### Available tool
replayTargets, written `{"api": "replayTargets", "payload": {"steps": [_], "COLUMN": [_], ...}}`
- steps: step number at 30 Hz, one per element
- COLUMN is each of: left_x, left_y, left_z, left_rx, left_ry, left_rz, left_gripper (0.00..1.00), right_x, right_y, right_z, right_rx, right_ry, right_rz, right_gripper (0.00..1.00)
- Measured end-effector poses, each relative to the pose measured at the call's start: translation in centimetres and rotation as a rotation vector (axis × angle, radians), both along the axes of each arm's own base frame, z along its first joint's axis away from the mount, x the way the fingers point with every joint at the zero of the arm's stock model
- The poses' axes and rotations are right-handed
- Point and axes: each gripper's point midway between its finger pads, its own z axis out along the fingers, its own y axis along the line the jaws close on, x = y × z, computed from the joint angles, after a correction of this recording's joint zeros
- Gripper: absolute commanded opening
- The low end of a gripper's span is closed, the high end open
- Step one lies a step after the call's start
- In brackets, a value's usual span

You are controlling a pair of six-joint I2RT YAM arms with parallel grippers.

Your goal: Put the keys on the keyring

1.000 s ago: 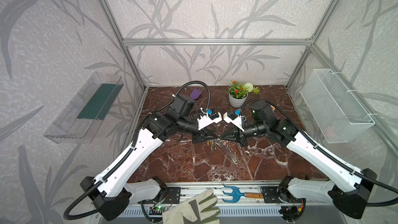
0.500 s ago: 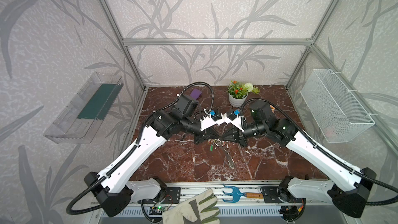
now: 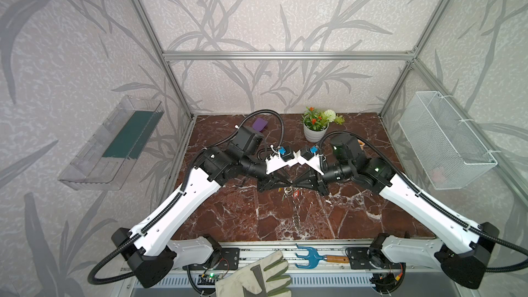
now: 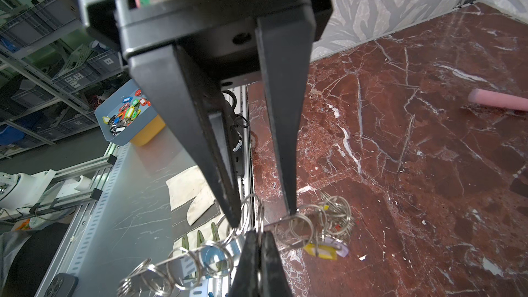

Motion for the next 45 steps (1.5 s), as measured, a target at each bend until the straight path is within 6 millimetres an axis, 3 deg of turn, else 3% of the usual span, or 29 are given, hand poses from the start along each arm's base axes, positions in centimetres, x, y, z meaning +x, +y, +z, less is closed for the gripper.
{"api": "replayTargets", "payload": {"steps": [3, 10, 26, 33, 40, 45], "left_x": [0.0, 0.0, 0.9, 0.7, 0.1, 0.1], "left_y": [0.0, -0.1, 0.4, 0.3, 0.1, 0.1], "left_z": [-0.1, 0.1, -0.1, 0.0, 0.3, 0.2], "left_rx": [0.000, -0.009, -0.042, -0.049, -0.068, -0.088], "left_ry": [-0.001, -0.009, 0.004, 0.016, 0.044, 0.064], "left_rz": [-0.001, -0.005, 0.067, 0.061, 0.036, 0.046], "left_gripper": [0.48, 0.35, 0.37, 0.26, 0.00, 0.00], "right_x": [0.0, -0.1, 0.0, 0.1, 0.3, 0.5], "right_y": [0.0, 0.0, 0.2, 0.2, 0.2, 0.2], "right_z": [0.0, 0.1, 1.2, 1.2, 1.2, 1.2], "right_rx": [-0.001, 0.005, 0.047, 0.050, 0.050, 0.047], "right_ry": [0.002, 0.006, -0.020, -0.022, -0.026, -0.032], "right_rz": [0.000, 0.002, 0.002, 0.000, -0.006, -0.017], "right_gripper": [0.00, 0.00, 0.00, 0.00, 0.00, 0.00]}}
